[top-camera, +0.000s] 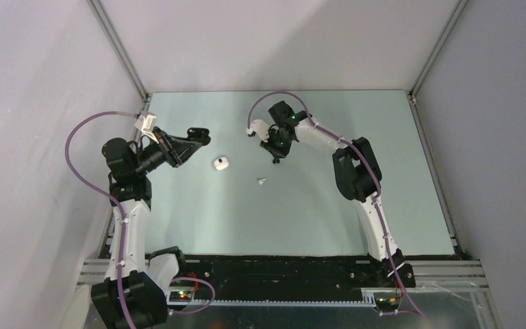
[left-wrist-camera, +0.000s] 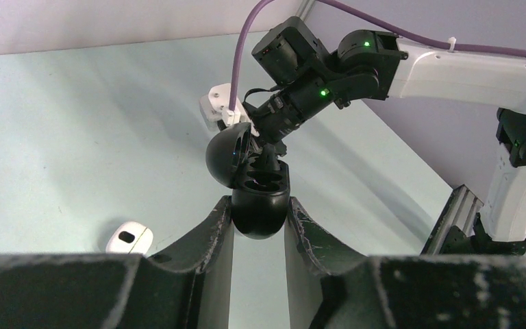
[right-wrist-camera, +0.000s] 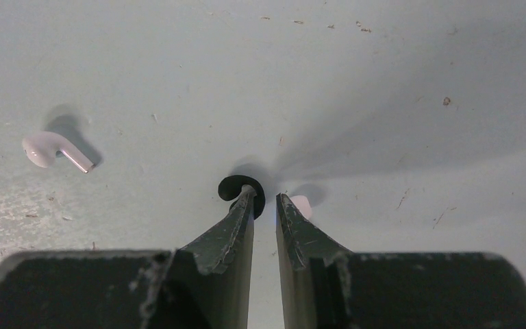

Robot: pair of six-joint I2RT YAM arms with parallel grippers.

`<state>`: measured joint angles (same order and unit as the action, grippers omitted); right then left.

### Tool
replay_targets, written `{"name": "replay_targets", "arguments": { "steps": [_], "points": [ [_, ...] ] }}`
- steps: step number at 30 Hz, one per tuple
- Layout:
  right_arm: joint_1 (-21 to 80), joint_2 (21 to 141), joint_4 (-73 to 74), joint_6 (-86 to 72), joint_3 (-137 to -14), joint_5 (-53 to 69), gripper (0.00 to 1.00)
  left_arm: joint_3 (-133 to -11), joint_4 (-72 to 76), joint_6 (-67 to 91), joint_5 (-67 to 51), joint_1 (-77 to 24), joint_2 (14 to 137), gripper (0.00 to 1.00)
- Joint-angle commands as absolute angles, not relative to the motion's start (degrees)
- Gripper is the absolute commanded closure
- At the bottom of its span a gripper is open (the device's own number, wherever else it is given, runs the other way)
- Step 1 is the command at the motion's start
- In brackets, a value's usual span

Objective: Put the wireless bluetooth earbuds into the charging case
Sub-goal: Pick up the left earbud from the center of the board.

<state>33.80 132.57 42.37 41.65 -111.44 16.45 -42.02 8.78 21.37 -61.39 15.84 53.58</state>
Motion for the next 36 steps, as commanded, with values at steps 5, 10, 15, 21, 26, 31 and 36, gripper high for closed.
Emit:
{"name": "replay_targets", "arguments": {
  "steps": [5, 10, 15, 21, 26, 31, 36],
  "points": [
    [34.5, 131.5, 44.0, 43.1, -110.6, 17.8, 0.78, -44.2, 9.4, 20.0, -60.4, 16.3, 52.5, 1.0],
    [34.5, 130.3, 45.5, 44.2, -109.5, 19.9, 0.78, -43.7, 10.7, 20.8, -59.9, 16.3, 52.9, 1.0],
    [34.7, 130.0, 46.3, 44.4, -108.9, 19.9, 0.8, -43.5, 11.5, 21.4, -59.6, 16.4, 53.1, 1.0],
    [34.7, 130.0, 47.0, 44.3, -109.3, 20.9, 0.87, -43.0, 11.7, 21.6, -59.5, 16.4, 53.1, 1.0],
    [34.8, 130.3, 48.6, 44.6, -109.7, 22.2, 0.94, -42.7, 11.7, 21.6, -59.3, 16.4, 53.1, 1.0],
    [34.7, 130.5, 50.0, 44.6, -110.1, 23.2, 0.97, -42.6, 11.8, 21.9, -59.2, 16.3, 53.1, 1.0],
    [34.9, 131.1, 50.3, 43.9, -110.2, 22.7, 0.94, -42.6, 12.0, 22.0, -59.2, 16.3, 53.2, 1.0]
  ]
}}
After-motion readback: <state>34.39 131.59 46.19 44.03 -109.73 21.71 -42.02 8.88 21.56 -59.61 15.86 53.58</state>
